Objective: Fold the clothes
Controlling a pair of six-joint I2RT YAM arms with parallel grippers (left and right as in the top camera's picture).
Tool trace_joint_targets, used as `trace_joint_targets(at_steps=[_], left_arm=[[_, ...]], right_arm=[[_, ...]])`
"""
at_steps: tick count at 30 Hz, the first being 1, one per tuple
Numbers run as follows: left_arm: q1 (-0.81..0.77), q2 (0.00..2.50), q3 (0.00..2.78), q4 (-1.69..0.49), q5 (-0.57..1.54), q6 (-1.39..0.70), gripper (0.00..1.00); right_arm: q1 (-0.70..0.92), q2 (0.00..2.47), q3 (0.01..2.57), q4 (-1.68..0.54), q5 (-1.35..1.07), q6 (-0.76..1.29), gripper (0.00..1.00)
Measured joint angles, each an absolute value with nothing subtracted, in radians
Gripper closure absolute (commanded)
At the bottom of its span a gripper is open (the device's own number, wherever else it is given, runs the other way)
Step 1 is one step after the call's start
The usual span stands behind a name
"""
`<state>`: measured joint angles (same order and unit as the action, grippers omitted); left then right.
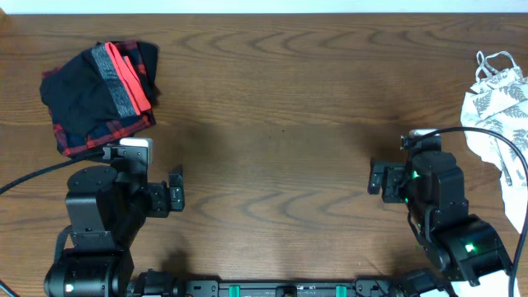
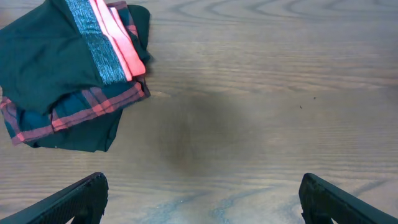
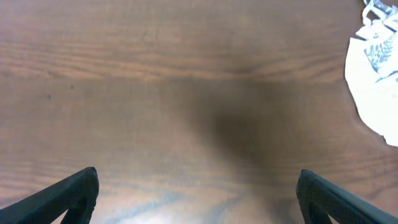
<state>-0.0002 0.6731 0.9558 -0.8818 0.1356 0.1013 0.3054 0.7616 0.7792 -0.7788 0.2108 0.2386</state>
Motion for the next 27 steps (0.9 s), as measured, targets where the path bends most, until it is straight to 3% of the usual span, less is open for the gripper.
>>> trace_joint_targets(at_steps=[8,18,27], left_arm=[[0.000,0.673,0.956,-0.882,0.136,0.101,0.02],[0.000,0.673,0.955,-0.882,0.136,0.101,0.02],[0.000,0.673,0.955,-0.883,0.138,0.101,0.02]], right_arm=[[0.166,0.556,0.698,-0.717,0.154,0.231,0.01],[0.064,0.139,0.294,-0.305,0.042,0.171,0.01],[0.061,0.015,0.014,0.040,0.013,0.145,0.01]])
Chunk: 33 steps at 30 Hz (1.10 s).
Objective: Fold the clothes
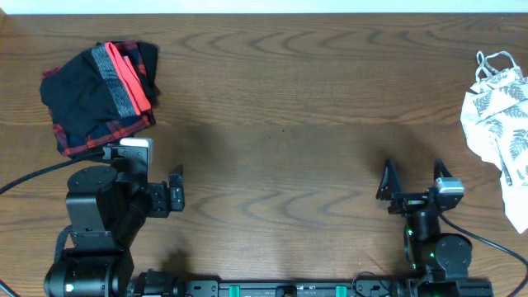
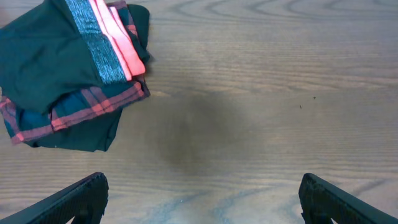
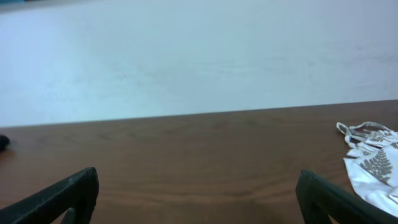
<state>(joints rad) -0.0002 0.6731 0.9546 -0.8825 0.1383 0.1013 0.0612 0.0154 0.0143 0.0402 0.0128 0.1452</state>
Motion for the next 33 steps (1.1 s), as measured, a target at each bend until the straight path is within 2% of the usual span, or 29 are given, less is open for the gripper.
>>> trace_joint_targets(at_steps=[4,10,33], left_arm=[[0.000,0.673,0.955,-0.883,0.143,0.101,0.02],[0.000,0.673,0.955,-0.883,0.143,0.101,0.02],[0.000,0.673,0.955,-0.883,0.144,0.101,0.02]], right_arm=[[0.061,0.013,0.007,0.055,0.054,0.095,0.01],[0.061,0.014,0.007,-0.059,0.095,0.065,0.01],[0.061,0.014,0.007,-0.059,0.107,0.055,0.01]])
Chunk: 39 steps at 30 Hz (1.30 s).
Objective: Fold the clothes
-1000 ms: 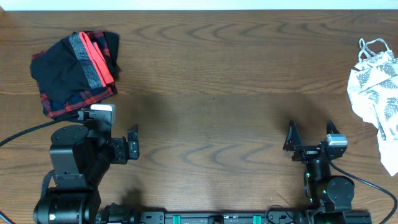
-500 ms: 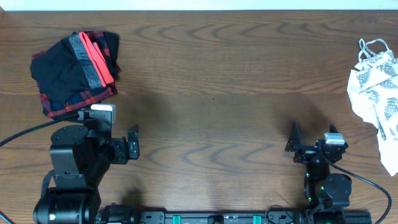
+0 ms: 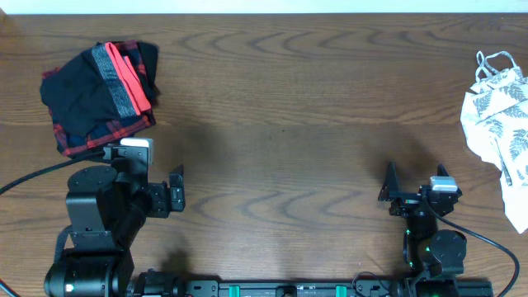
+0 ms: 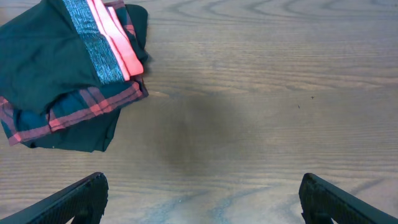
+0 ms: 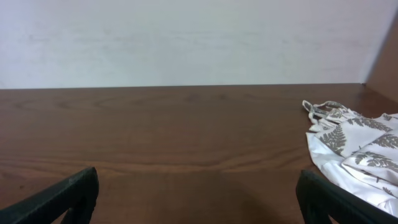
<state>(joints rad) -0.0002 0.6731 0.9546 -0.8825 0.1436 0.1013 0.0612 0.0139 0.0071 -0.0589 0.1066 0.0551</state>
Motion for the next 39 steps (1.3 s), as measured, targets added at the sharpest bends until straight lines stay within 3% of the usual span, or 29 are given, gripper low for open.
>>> trace_joint_targets(at_steps=[12,21,29,39], left_arm=[[0.000,0.641,0.953,-0.922,0.139,0.101,0.02],[0.000,0.375,0.736,-0.870,0.126,0.101,0.02],[0.000,0.099,0.402,-0.591,0.123,0.101,0.02],[0.000,0.010,0.050,0.010,0.100,0.101,0.02]], right_arm=[[0.061,0.014,0.007,-0.059,0.107,0.055,0.02],[0.061,0.014,0.007,-0.059,0.109,0.055,0.01],[0.061,0.014,0.007,-0.059,0.110,0.055,0.01],[0.061,0.014,0.007,-0.059,0.110,0.055,0.01]])
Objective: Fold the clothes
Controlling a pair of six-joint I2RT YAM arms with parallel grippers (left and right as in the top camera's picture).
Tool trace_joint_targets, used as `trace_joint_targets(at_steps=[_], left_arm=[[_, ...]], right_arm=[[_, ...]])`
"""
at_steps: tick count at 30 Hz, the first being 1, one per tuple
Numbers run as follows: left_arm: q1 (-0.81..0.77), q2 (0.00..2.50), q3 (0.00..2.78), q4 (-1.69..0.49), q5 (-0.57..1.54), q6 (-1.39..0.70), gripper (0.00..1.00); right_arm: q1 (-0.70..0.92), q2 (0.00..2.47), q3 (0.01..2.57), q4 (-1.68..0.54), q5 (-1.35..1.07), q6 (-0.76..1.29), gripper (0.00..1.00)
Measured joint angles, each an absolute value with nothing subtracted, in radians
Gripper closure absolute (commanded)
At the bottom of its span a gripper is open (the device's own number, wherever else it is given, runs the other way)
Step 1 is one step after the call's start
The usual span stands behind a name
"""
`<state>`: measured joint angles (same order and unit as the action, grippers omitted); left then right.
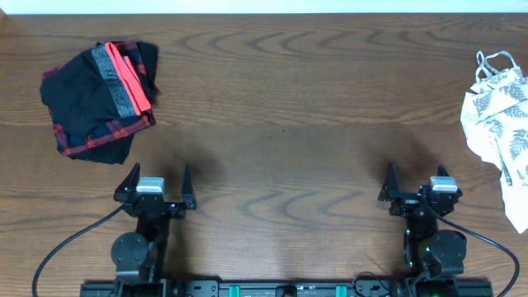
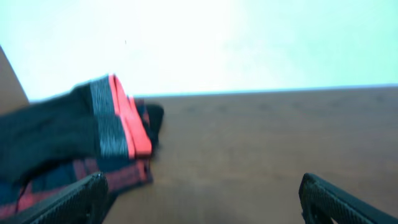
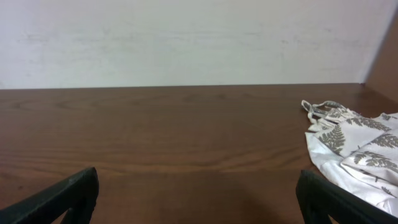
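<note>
A folded stack of dark clothes [image 1: 97, 97] with red plaid and a grey-and-coral waistband lies at the table's far left, showing blurred in the left wrist view [image 2: 74, 146]. A white leaf-print garment [image 1: 499, 124] lies crumpled at the right edge, seen also in the right wrist view [image 3: 354, 146]. My left gripper [image 1: 155, 179] is low at the front left, open and empty, pointing level across the table. My right gripper [image 1: 415, 179] sits low at the front right, open and empty.
The brown wooden table [image 1: 280, 107] runs between the two piles. A pale wall [image 3: 186, 37] stands behind the far edge. Cables trail from both arm bases at the front edge.
My left arm has dropped from its raised pose to a low folded one at the front edge; its camera now looks level at the dark stack. The right arm has not moved.
Both arms stood raised over the table, looking down, grippers open. Then the right arm was folded low at the front right, facing the wall and the white garment. Now the left arm is folded low too. Neither pile has moved.
</note>
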<state>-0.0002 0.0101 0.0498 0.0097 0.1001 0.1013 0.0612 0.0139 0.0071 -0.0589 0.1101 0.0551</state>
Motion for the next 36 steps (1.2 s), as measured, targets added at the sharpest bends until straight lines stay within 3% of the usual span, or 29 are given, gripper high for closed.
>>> trace_joint_targets(at_steps=[36], left_arm=[[0.000,0.010,0.014,-0.019,0.085,0.101,0.02]], right_arm=[[0.061,0.014,0.007,-0.059,0.110,0.055,0.01]])
